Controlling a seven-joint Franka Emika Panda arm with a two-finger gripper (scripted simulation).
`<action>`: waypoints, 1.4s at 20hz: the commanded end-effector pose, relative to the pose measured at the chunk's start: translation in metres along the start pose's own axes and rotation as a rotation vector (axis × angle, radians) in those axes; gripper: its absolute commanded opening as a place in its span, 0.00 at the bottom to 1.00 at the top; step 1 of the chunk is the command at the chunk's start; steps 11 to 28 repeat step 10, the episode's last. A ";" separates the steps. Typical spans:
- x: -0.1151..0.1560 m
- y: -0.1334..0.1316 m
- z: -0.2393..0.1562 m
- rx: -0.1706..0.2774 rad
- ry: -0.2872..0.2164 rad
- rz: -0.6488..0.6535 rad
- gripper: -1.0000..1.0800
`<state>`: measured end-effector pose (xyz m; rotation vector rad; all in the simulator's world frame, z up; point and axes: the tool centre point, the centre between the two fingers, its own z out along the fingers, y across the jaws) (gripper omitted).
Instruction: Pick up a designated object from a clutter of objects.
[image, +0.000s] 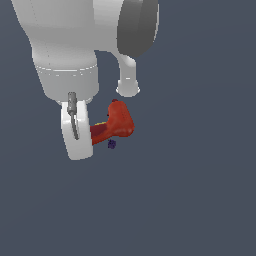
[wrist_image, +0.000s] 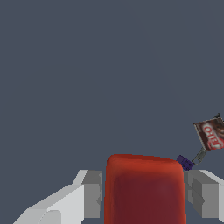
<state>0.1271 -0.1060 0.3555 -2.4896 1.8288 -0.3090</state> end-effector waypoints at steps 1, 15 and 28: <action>0.007 -0.004 -0.009 0.004 0.001 0.000 0.00; 0.017 -0.009 -0.017 0.003 0.002 0.000 0.00; 0.017 -0.009 -0.017 0.003 0.002 0.000 0.00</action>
